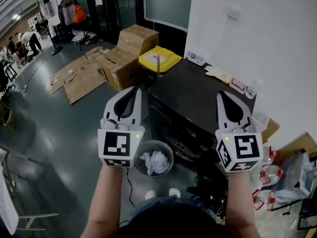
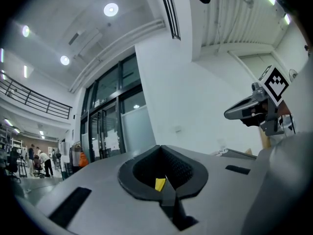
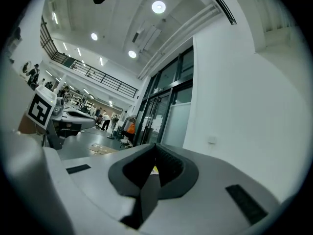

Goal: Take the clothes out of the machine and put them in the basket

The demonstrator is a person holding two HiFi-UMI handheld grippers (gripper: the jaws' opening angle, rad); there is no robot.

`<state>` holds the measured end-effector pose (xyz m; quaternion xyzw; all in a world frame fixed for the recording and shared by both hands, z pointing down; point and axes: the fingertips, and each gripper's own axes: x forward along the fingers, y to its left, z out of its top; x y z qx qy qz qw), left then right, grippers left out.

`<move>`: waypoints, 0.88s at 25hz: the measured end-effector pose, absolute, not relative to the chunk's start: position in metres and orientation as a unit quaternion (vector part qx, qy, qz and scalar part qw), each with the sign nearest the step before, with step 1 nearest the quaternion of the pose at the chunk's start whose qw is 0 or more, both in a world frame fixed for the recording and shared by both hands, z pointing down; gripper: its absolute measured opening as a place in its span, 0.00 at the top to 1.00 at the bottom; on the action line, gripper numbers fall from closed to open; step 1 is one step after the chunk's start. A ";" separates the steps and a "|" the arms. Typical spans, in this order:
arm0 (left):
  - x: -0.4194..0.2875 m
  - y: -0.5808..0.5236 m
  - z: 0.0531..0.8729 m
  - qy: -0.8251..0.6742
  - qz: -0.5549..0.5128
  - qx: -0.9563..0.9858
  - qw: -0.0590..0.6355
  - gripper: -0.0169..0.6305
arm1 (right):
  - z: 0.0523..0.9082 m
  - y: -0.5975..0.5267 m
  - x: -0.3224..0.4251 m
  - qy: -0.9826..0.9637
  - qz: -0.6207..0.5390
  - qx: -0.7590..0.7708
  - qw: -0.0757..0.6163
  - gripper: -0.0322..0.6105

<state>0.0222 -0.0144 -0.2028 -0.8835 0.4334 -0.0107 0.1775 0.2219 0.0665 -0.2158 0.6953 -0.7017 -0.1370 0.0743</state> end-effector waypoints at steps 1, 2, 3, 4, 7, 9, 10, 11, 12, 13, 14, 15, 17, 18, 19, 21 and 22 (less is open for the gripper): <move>0.021 -0.015 -0.203 0.435 -0.011 -0.883 0.178 0.97 | -0.216 0.067 0.222 -0.700 -0.138 0.697 0.078 0.95; 0.020 -0.015 -0.204 0.436 -0.010 -0.882 0.178 0.97 | -0.215 0.068 0.223 -0.698 -0.136 0.698 0.079 0.95; 0.020 -0.015 -0.204 0.436 -0.011 -0.882 0.178 0.97 | -0.215 0.068 0.225 -0.697 -0.134 0.700 0.078 0.95; 0.019 -0.016 -0.204 0.437 -0.012 -0.882 0.178 0.97 | -0.214 0.069 0.226 -0.695 -0.133 0.702 0.078 0.95; 0.018 -0.017 -0.203 0.443 -0.023 -0.878 0.180 0.97 | -0.214 0.072 0.229 -0.692 -0.131 0.706 0.079 0.95; 0.017 -0.020 -0.202 0.450 -0.031 -0.874 0.180 0.97 | -0.214 0.074 0.229 -0.690 -0.133 0.707 0.082 0.95; 0.017 -0.021 -0.202 0.452 -0.034 -0.873 0.180 0.97 | -0.214 0.075 0.230 -0.689 -0.135 0.707 0.085 0.95; 0.017 -0.021 -0.202 0.454 -0.035 -0.872 0.179 0.97 | -0.214 0.076 0.231 -0.688 -0.136 0.708 0.087 0.95; 0.018 -0.021 -0.201 0.455 -0.036 -0.872 0.178 0.97 | -0.214 0.077 0.232 -0.687 -0.137 0.708 0.089 0.95; 0.018 -0.021 -0.201 0.456 -0.037 -0.872 0.176 0.97 | -0.214 0.078 0.233 -0.685 -0.138 0.709 0.091 0.95; 0.017 -0.021 -0.201 0.456 -0.038 -0.872 0.173 0.97 | -0.214 0.079 0.233 -0.684 -0.139 0.710 0.093 0.95; 0.017 -0.021 -0.201 0.457 -0.039 -0.872 0.170 0.97 | -0.214 0.080 0.234 -0.683 -0.139 0.711 0.095 0.95; 0.016 -0.020 -0.203 0.458 -0.038 -0.873 0.164 0.97 | -0.214 0.081 0.235 -0.680 -0.141 0.713 0.098 0.95; 0.017 -0.020 -0.204 0.458 -0.037 -0.873 0.163 0.97 | -0.214 0.082 0.235 -0.679 -0.142 0.713 0.100 0.95; 0.018 -0.020 -0.205 0.458 -0.037 -0.873 0.163 0.97 | -0.214 0.083 0.236 -0.678 -0.144 0.713 0.102 0.95; 0.021 -0.018 -0.205 0.458 -0.038 -0.873 0.164 0.97 | -0.215 0.085 0.237 -0.676 -0.148 0.714 0.106 0.95; 0.022 -0.018 -0.205 0.458 -0.039 -0.873 0.164 0.97 | -0.215 0.086 0.238 -0.675 -0.150 0.714 0.108 0.95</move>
